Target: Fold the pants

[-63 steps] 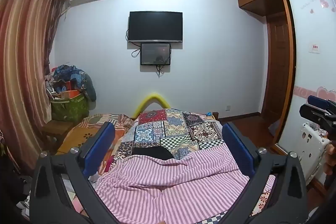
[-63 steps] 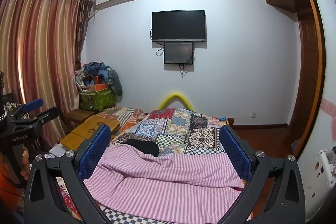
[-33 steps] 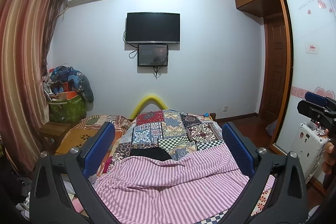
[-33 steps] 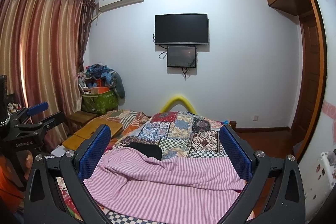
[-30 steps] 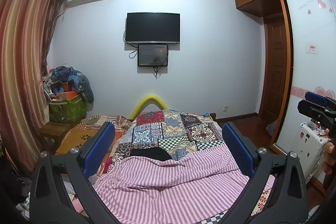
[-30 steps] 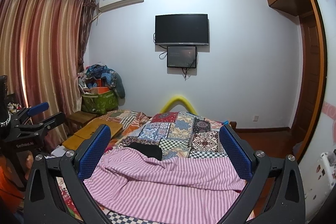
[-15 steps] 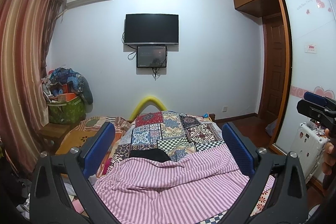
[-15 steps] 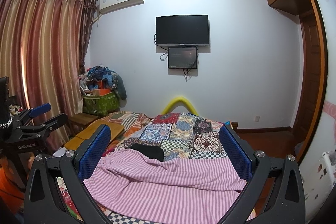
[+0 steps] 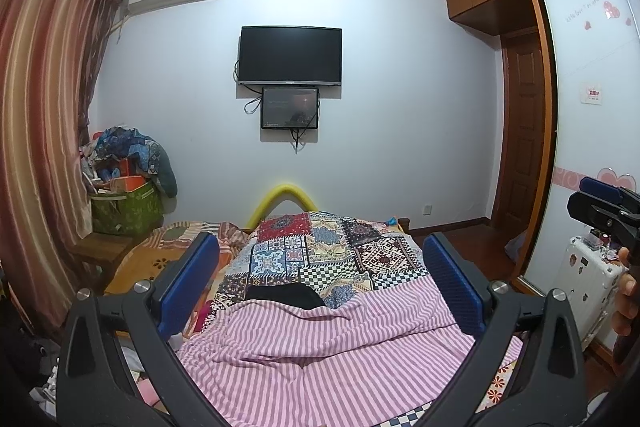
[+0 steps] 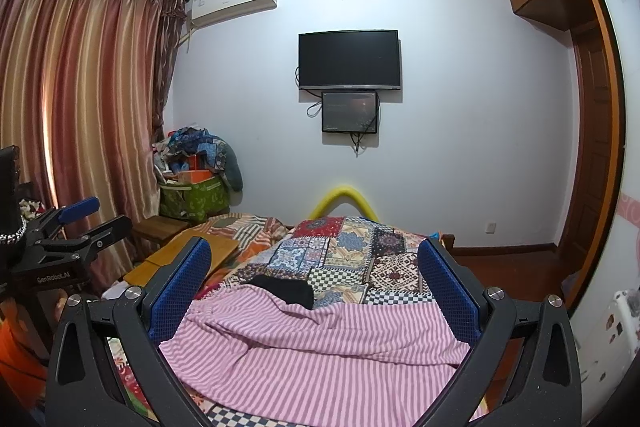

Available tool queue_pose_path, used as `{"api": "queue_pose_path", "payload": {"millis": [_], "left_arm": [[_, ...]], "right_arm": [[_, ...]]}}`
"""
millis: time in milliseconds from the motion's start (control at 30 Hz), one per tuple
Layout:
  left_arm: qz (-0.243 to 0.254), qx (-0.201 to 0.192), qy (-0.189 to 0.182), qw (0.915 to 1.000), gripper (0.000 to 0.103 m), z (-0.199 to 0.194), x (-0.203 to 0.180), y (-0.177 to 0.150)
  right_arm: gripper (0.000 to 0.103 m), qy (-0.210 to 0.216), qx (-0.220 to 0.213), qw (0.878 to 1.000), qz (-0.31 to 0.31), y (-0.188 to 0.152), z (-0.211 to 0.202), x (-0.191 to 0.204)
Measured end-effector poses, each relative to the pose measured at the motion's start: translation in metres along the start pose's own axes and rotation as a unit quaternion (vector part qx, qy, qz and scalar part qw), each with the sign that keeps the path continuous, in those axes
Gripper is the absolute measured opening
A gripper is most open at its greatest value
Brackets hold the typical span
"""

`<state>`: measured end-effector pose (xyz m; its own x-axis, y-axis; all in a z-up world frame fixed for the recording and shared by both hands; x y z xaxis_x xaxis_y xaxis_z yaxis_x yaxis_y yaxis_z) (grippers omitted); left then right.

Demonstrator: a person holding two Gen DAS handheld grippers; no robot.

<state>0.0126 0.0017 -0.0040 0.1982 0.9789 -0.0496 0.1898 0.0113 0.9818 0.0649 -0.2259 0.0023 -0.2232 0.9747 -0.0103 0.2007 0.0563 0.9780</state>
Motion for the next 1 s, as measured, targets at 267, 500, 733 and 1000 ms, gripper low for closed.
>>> {"api": "queue_pose_path", "payload": {"millis": [267, 500, 733, 1000], "left_arm": [[-0.002, 0.0, -0.001, 1.0, 0.103, 0.002, 0.001, 0.001], [-0.004, 0.002, -0.001, 1.0, 0.103, 0.003, 0.003, 0.0], [-0.008, 0.006, -0.004, 0.9999, 0.103, 0.008, 0.004, -0.001], [-0.003, 0.013, 0.005, 0.9999, 0.103, 0.023, 0.01, -0.009]], "right_arm": [[0.103, 0.001, 0.0, 1.0, -0.002, -0.002, 0.0, 0.001], [0.103, 0.002, 0.002, 1.0, -0.002, -0.003, 0.002, 0.001], [0.103, 0.001, 0.005, 1.0, -0.002, -0.006, 0.005, -0.001], [0.103, -0.001, 0.021, 1.0, 0.001, -0.012, 0.019, -0.004]]}}
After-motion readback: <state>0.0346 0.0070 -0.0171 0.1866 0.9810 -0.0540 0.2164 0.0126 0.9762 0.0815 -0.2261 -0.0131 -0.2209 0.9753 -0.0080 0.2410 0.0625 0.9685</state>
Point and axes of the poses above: each gripper's, at about its wrist camera, not at the fingertips, and z roughly the way its jaws point, x to its left, y to its top, the point moved 2 cm from there along z, roughly the way its jaws point, and after that the axes turned 10 degrees about -y, right-handed, at the moved point
